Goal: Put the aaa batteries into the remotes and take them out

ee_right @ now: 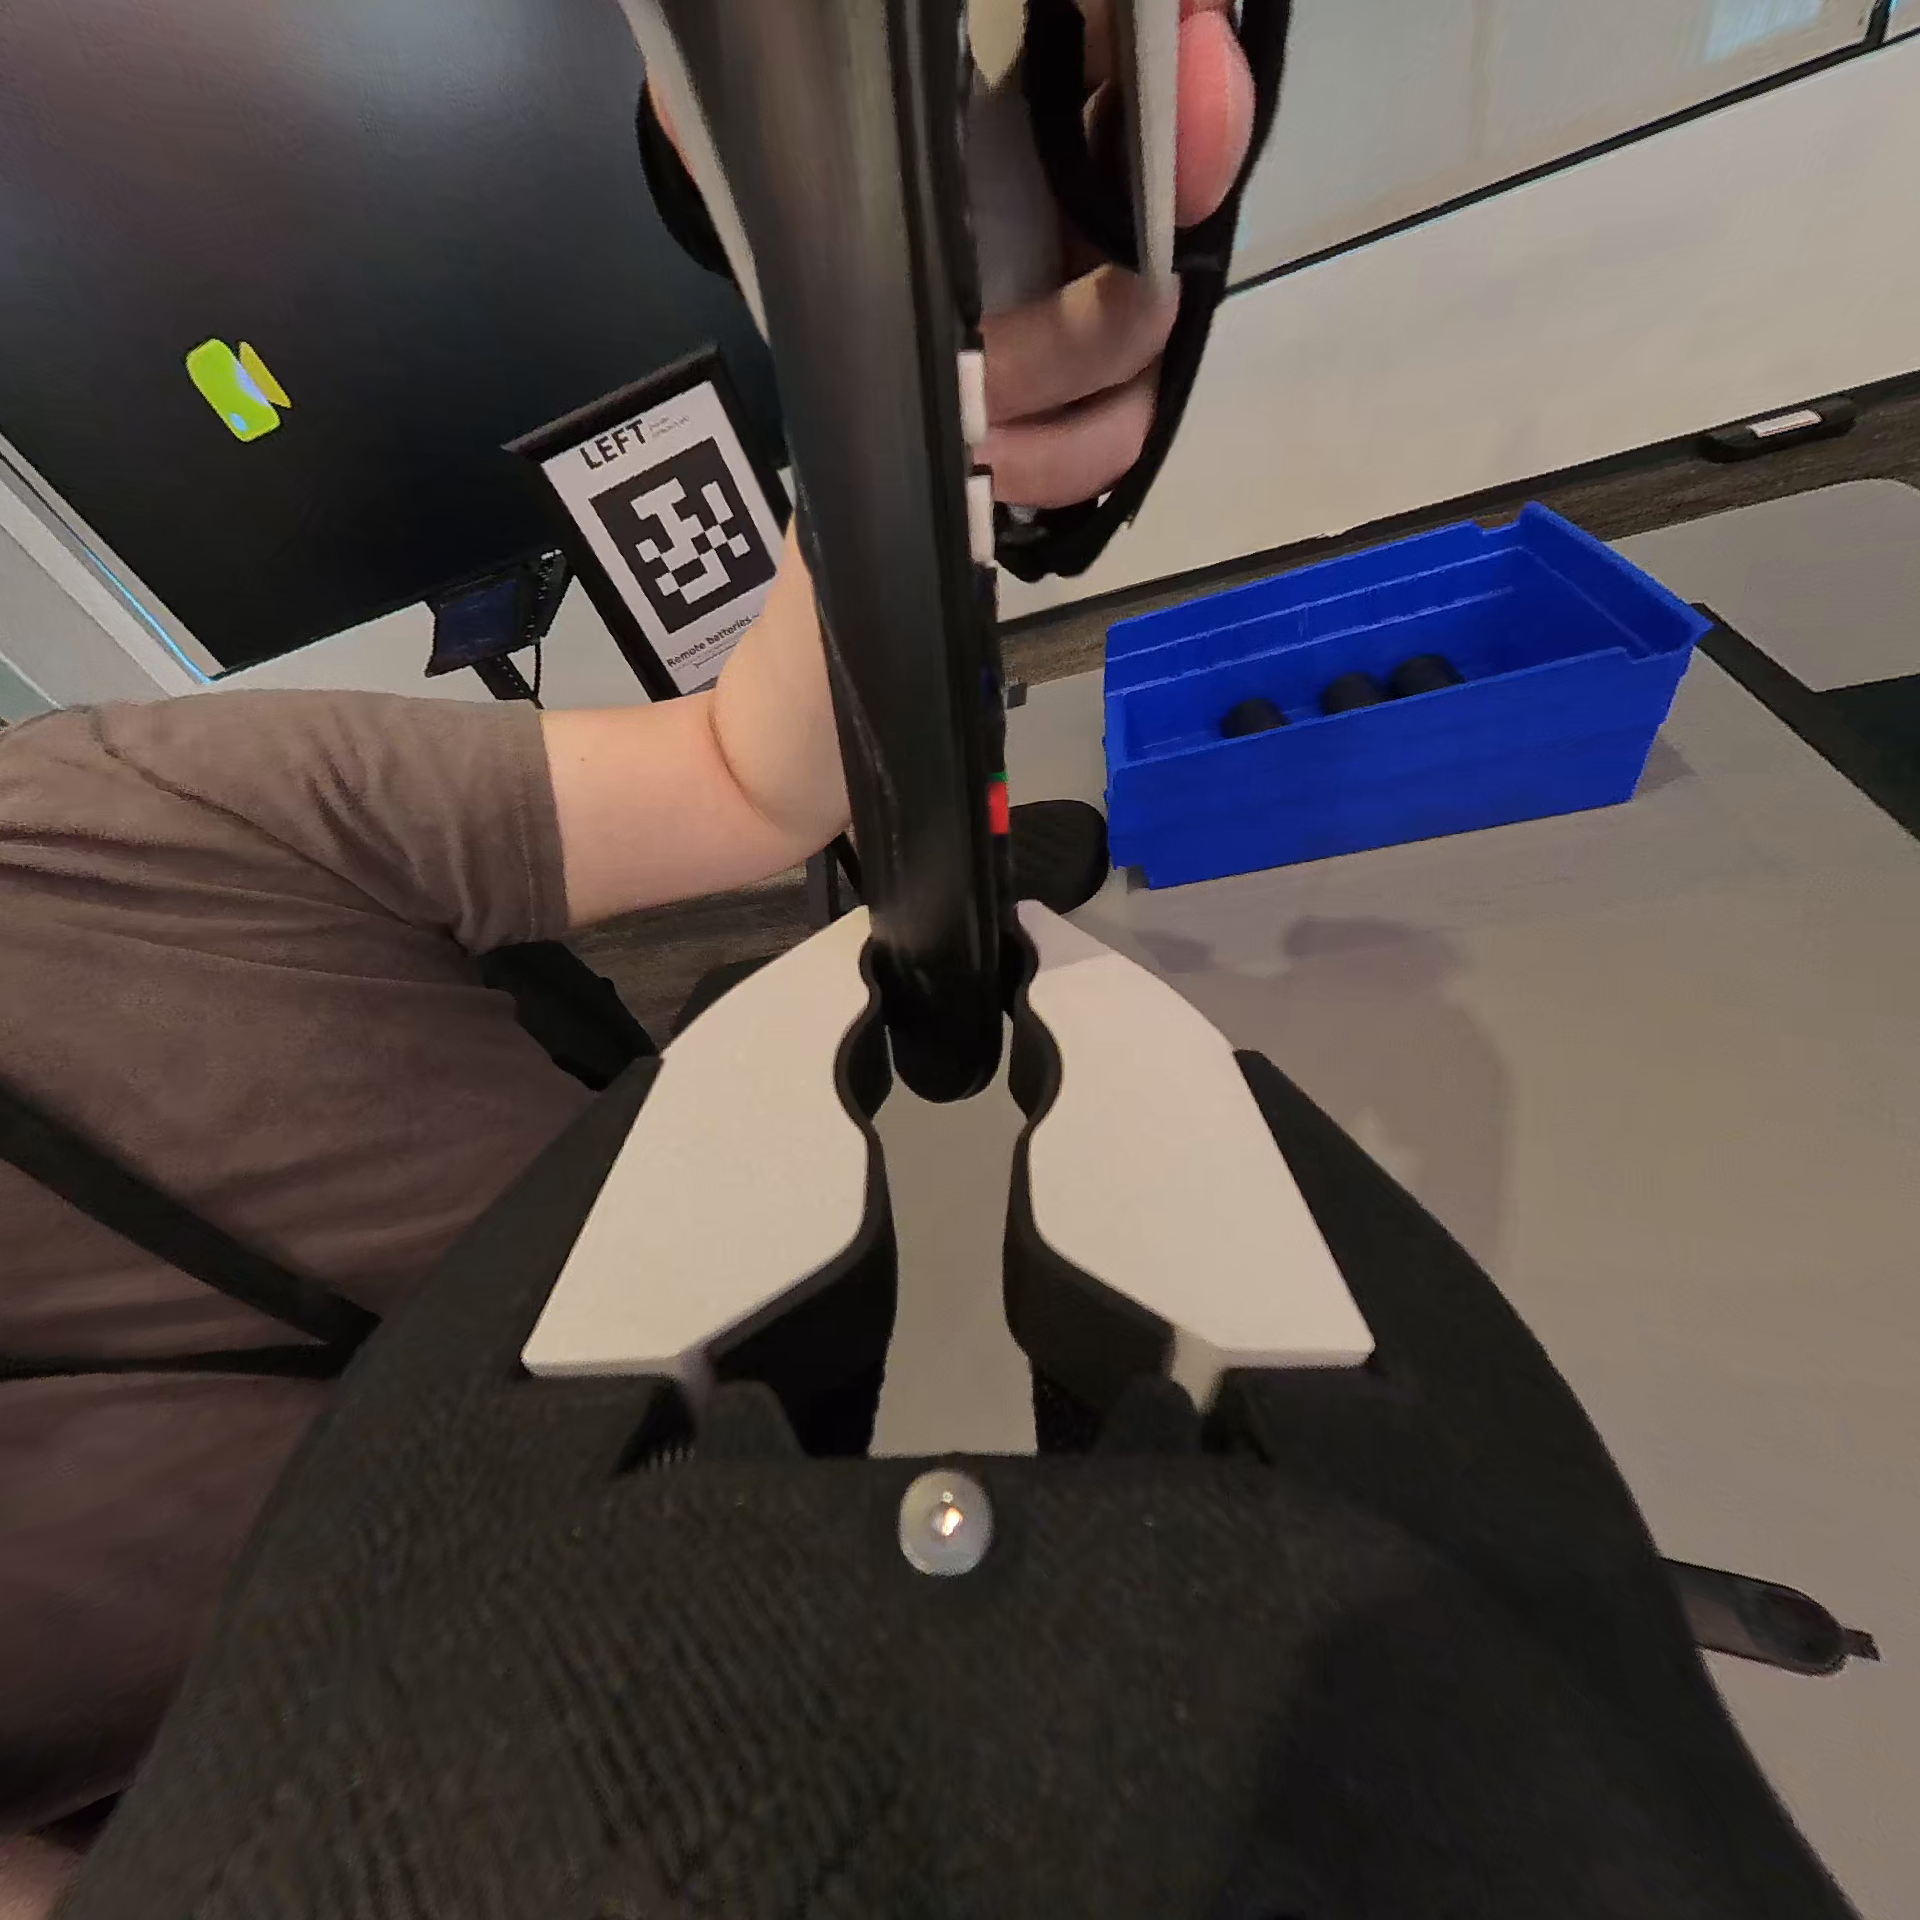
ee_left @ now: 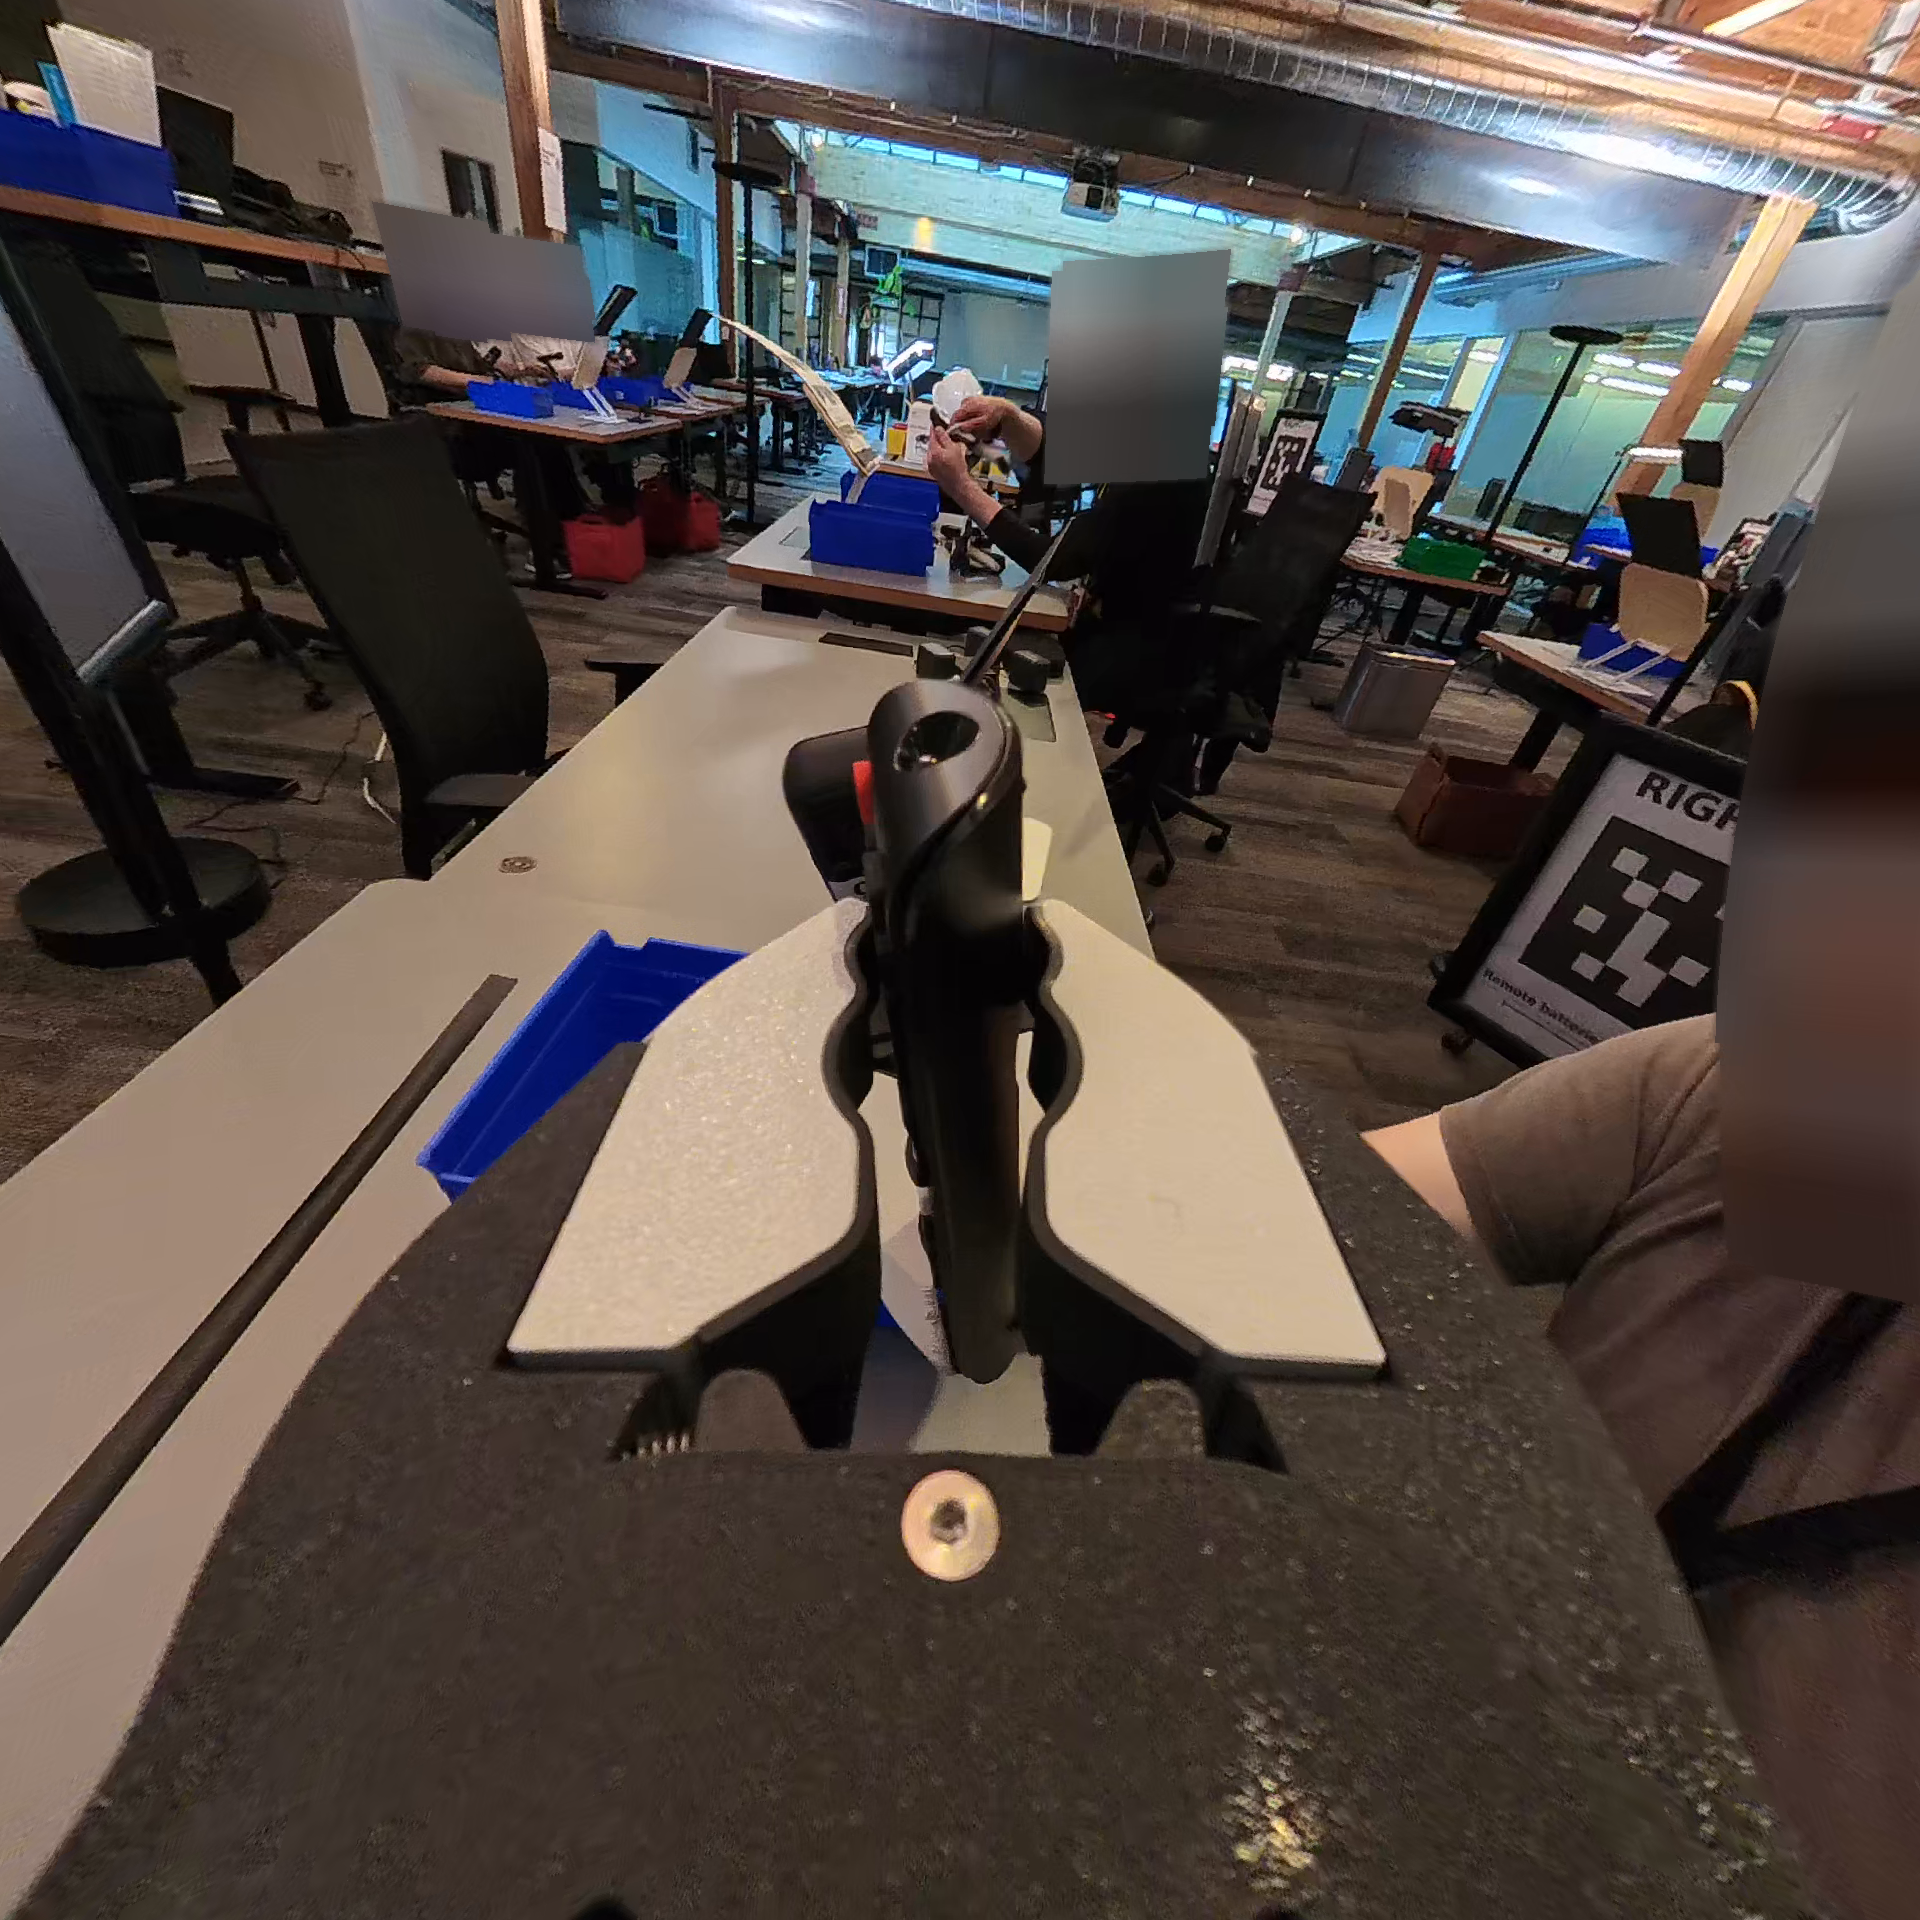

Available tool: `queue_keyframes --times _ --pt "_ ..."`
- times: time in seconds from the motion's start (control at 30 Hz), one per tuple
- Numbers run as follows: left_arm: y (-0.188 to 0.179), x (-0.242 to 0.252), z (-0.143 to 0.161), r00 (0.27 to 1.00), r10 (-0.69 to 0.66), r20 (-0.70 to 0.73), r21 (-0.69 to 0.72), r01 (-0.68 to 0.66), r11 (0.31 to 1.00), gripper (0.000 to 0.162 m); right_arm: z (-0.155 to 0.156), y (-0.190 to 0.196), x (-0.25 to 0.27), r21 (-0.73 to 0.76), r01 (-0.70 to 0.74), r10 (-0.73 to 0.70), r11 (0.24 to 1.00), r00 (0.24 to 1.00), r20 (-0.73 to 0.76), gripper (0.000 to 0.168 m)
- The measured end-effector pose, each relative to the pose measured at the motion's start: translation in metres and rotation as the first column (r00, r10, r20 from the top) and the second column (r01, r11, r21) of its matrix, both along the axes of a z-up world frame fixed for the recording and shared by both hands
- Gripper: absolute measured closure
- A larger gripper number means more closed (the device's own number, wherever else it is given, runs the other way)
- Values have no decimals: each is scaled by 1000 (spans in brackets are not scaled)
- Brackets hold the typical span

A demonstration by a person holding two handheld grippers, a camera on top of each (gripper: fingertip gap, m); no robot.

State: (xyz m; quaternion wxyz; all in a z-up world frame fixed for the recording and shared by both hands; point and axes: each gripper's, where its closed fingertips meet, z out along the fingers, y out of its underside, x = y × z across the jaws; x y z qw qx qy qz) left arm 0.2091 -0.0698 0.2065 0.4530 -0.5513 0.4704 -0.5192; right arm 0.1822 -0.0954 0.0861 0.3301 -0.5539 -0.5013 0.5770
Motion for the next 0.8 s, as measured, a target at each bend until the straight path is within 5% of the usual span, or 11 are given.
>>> queue_keyframes --times 0.8 --pt "-23 38 33 991 133 -10 101 -131 986 137 31 -6 22 -44 78 -82 996 993 -90 146"
